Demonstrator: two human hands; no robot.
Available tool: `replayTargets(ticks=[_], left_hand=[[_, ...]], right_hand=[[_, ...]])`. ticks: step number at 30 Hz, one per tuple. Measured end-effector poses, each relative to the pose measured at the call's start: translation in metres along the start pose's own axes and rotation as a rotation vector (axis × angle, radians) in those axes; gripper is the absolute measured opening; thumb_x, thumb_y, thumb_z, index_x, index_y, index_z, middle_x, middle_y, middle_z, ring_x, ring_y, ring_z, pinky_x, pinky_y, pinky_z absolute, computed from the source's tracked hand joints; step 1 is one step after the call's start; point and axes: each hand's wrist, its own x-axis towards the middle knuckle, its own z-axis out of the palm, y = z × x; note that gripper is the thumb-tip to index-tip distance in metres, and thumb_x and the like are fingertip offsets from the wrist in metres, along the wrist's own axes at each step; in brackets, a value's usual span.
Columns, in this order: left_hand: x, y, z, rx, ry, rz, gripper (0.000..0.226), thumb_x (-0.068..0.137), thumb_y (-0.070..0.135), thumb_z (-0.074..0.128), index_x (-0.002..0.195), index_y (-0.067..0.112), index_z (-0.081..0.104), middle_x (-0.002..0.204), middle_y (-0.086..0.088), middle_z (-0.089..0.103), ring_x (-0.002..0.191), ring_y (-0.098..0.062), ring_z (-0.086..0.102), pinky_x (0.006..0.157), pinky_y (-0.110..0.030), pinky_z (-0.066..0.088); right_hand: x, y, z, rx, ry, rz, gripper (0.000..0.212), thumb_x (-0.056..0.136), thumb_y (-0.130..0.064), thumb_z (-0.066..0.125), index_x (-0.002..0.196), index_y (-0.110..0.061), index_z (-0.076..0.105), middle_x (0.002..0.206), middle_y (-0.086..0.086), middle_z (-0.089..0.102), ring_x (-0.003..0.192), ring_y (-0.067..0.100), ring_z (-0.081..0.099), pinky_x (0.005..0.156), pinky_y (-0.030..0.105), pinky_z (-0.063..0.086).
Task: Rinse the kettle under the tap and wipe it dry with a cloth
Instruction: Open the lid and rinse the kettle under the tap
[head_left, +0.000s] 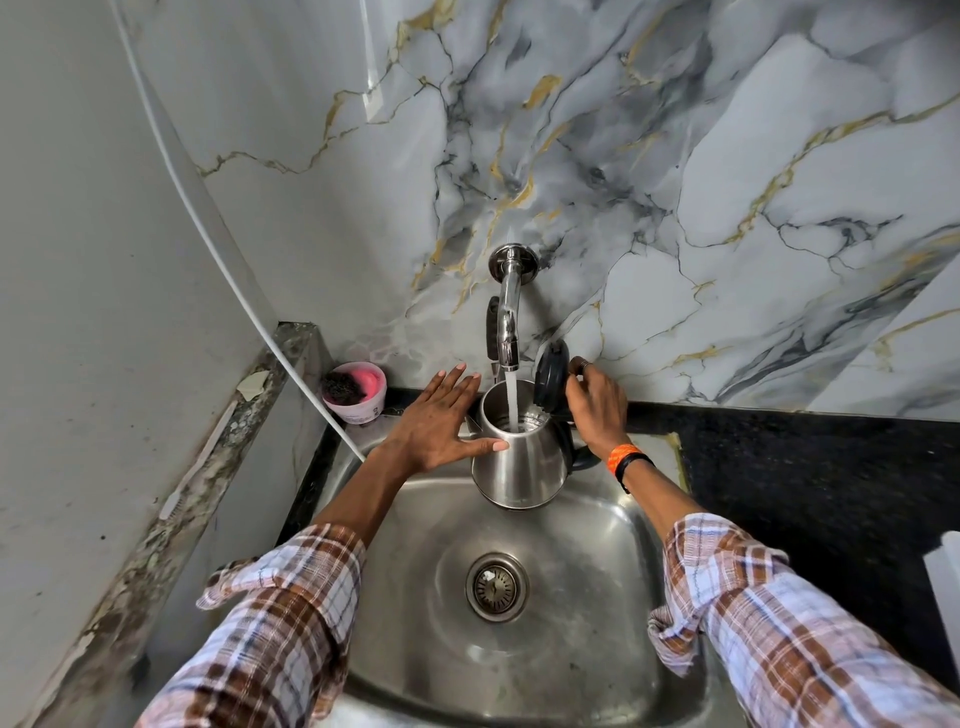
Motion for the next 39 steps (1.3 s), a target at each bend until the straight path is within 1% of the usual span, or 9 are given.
replayTargets(ticks=[9,14,18,21,25,30,34,36,39], left_hand=[[0.002,-0.002,0.0,0.025,-0.02,0.011,0.112,0.084,0.083,0.038,0.162,0.01,0.005,0.172,-0.009,0.005,0.159,-0.016,-0.009,0.128,-0.035,-0.009],[0.007,-0.004,-0.004,0.046,-0.024,0.05,0.124,0.072,0.094,0.015,0.162,0.009,0.007,0.172,-0.011,0.006,0.159,-0.018,-0.007,0.129,-0.037,-0.008],[0.012,-0.006,-0.009,0.034,-0.015,0.061,0.126,0.071,0.095,0.009,0.162,0.009,0.006,0.171,-0.011,0.008,0.159,-0.018,-0.007,0.13,-0.04,-0.006],[0.018,-0.002,-0.015,-0.06,-0.003,0.034,0.117,0.078,0.091,0.018,0.162,0.011,0.006,0.171,-0.009,0.006,0.159,-0.016,-0.007,0.131,-0.041,-0.003],[0.026,0.009,-0.026,-0.266,0.074,0.011,0.087,0.097,0.07,0.036,0.162,0.018,0.01,0.171,-0.006,0.011,0.159,-0.017,-0.002,0.131,-0.043,0.0],[0.046,0.016,-0.031,-0.578,0.189,-0.019,0.058,0.102,0.057,0.037,0.146,0.02,0.049,0.159,-0.008,0.044,0.157,-0.023,0.019,0.129,-0.049,0.007],[0.053,0.019,-0.037,-0.855,0.217,-0.058,0.042,0.096,0.047,0.055,0.117,0.013,0.065,0.114,-0.002,0.072,0.113,-0.019,0.066,0.113,-0.046,0.04],[0.053,0.016,-0.041,-0.965,0.181,-0.073,0.038,0.093,0.046,0.065,0.107,0.011,0.07,0.104,-0.003,0.077,0.102,-0.017,0.072,0.104,-0.043,0.051],[0.055,0.013,-0.044,-1.055,0.158,-0.071,0.024,0.094,0.032,0.071,0.102,0.009,0.073,0.103,-0.011,0.078,0.099,-0.02,0.073,0.101,-0.039,0.051]], right_hand=[[0.0,0.001,0.002,0.004,0.018,-0.008,0.032,0.068,-0.056,0.026,0.066,-0.027,0.041,0.059,-0.008,0.046,0.07,0.025,0.049,0.07,0.033,0.031],[0.001,0.003,0.001,-0.027,0.036,-0.003,0.043,0.068,-0.055,0.026,0.074,-0.018,0.046,0.061,-0.006,0.046,0.074,0.026,0.048,0.071,0.033,0.031],[0.002,0.002,0.0,-0.03,0.036,0.006,0.043,0.068,-0.055,0.027,0.074,-0.017,0.048,0.06,-0.005,0.048,0.072,0.027,0.05,0.07,0.033,0.031],[0.002,0.003,-0.001,-0.025,0.04,0.016,0.044,0.068,-0.055,0.027,0.075,-0.017,0.049,0.064,0.0,0.051,0.073,0.028,0.052,0.07,0.034,0.032],[0.001,0.003,-0.002,-0.037,0.036,0.02,0.046,0.068,-0.056,0.027,0.074,-0.016,0.048,0.061,-0.004,0.047,0.073,0.029,0.05,0.069,0.034,0.031],[-0.002,0.001,-0.004,-0.035,0.033,0.02,0.045,0.068,-0.056,0.027,0.072,-0.016,0.048,0.059,-0.008,0.045,0.071,0.028,0.049,0.068,0.034,0.031],[-0.003,-0.004,-0.004,-0.024,0.034,0.013,0.053,0.068,-0.057,0.026,0.073,-0.01,0.05,0.059,-0.006,0.046,0.069,0.029,0.049,0.067,0.034,0.031],[-0.003,-0.005,-0.002,-0.018,0.041,0.016,0.058,0.068,-0.056,0.027,0.076,-0.005,0.053,0.063,0.002,0.051,0.07,0.031,0.051,0.067,0.035,0.032],[-0.002,-0.008,0.001,-0.019,0.049,0.021,0.059,0.068,-0.056,0.027,0.076,-0.004,0.054,0.066,0.007,0.053,0.071,0.032,0.051,0.067,0.035,0.033]])
